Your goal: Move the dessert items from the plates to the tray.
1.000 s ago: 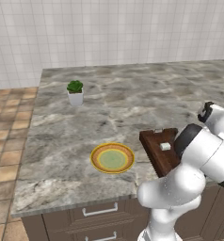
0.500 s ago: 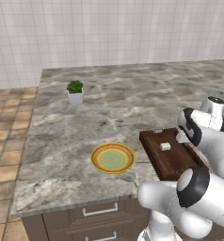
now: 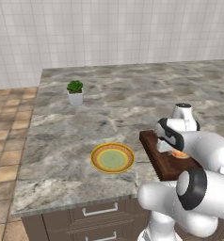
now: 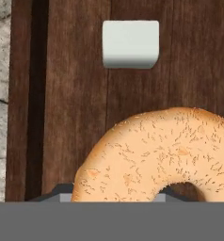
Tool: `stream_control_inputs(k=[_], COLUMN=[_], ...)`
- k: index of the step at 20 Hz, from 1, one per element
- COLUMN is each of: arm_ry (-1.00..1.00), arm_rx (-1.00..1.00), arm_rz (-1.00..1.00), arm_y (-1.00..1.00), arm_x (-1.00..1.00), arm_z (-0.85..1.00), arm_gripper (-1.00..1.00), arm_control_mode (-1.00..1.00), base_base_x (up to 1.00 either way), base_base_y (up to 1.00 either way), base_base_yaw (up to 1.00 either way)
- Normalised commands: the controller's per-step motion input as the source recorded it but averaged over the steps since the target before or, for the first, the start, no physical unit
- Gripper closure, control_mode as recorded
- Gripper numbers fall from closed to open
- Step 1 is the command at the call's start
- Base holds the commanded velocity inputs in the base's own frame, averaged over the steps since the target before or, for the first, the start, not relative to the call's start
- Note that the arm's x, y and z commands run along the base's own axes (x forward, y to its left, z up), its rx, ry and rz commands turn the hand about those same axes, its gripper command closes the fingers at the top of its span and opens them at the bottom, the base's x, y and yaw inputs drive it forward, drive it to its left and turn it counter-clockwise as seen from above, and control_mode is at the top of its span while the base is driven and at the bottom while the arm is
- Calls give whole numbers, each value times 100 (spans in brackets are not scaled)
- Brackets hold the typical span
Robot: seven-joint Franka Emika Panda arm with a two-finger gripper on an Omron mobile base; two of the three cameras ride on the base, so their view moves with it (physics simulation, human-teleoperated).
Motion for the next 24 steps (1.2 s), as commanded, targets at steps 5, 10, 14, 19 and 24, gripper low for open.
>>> stream_control_inputs(k=[5,10,14,19,24], arm_ry=[7,7,10,7,4], arm_rx=[0,0,1,0,0], arm_rz=[0,0,0,2,1], arm_y=[-9,-6,-2,-2,0], arm_x=[25,9,0,0,0], arm_z=[0,0,-32,-54,-23], arm_gripper=[100,100,100,100,100], arm_control_mode=[-100,-100,-100,-100,-100], base_base_x=[0,0,0,0,0], base_base_y=[0,0,0,0,0], base_base_yaw=[0,0,0,0,0])
